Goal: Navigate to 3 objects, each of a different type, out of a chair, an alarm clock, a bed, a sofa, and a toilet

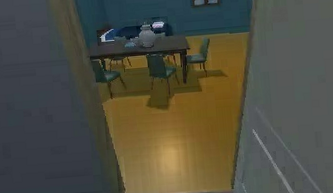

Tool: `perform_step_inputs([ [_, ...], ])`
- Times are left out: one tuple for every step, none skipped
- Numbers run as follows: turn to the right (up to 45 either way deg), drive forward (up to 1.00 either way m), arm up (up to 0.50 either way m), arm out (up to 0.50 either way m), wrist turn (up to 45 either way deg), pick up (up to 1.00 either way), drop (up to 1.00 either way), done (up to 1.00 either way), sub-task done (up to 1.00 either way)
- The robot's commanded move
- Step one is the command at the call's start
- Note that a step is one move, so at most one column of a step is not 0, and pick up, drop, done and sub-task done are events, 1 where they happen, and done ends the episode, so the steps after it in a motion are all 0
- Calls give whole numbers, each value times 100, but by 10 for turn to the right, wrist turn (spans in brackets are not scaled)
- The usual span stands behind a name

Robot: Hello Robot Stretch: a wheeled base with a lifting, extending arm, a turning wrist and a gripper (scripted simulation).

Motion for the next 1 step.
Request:
perform_step_inputs([
  [0,100,0,0,0,0,0,0,0],
])
